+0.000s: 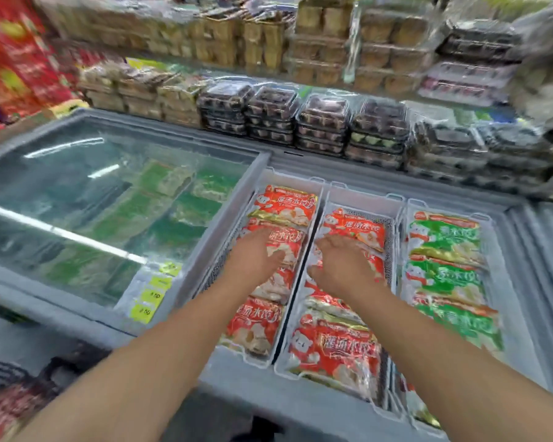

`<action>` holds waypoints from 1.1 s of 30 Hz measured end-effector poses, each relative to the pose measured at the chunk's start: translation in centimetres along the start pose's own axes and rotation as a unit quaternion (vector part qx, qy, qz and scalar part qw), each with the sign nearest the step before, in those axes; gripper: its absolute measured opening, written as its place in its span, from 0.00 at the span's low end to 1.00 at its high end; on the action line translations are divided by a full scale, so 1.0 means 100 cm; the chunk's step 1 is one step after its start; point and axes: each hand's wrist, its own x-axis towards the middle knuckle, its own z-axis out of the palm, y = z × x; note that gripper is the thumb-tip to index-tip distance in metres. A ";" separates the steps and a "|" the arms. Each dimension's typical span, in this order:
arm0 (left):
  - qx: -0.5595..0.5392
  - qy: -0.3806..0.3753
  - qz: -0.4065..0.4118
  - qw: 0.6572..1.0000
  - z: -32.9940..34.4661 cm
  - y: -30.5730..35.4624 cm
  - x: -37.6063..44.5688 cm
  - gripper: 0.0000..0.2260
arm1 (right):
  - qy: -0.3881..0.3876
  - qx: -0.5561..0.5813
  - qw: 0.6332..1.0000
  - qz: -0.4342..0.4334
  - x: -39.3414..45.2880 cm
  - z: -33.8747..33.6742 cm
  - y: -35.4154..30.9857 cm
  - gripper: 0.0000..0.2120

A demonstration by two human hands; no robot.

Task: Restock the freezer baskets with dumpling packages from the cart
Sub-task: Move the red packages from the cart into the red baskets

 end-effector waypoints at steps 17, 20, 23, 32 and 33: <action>0.037 0.050 -0.085 0.994 -0.060 -0.026 -0.301 0.28 | -0.012 0.053 0.992 -0.111 -0.225 0.032 -0.104 0.34; 0.032 0.051 -0.140 0.988 -0.068 -0.060 -0.351 0.28 | -0.037 0.044 0.987 -0.151 -0.247 0.055 -0.144 0.33; 0.020 0.068 -0.182 0.981 -0.076 -0.094 -0.400 0.25 | -0.059 0.038 0.976 -0.207 -0.265 0.079 -0.190 0.33; -0.012 0.115 -0.328 0.938 -0.120 -0.205 -0.553 0.28 | -0.118 0.011 0.936 -0.332 -0.323 0.142 -0.348 0.30; -0.014 0.120 -0.345 0.931 -0.130 -0.230 -0.577 0.28 | -0.122 0.009 0.931 -0.345 -0.334 0.154 -0.379 0.30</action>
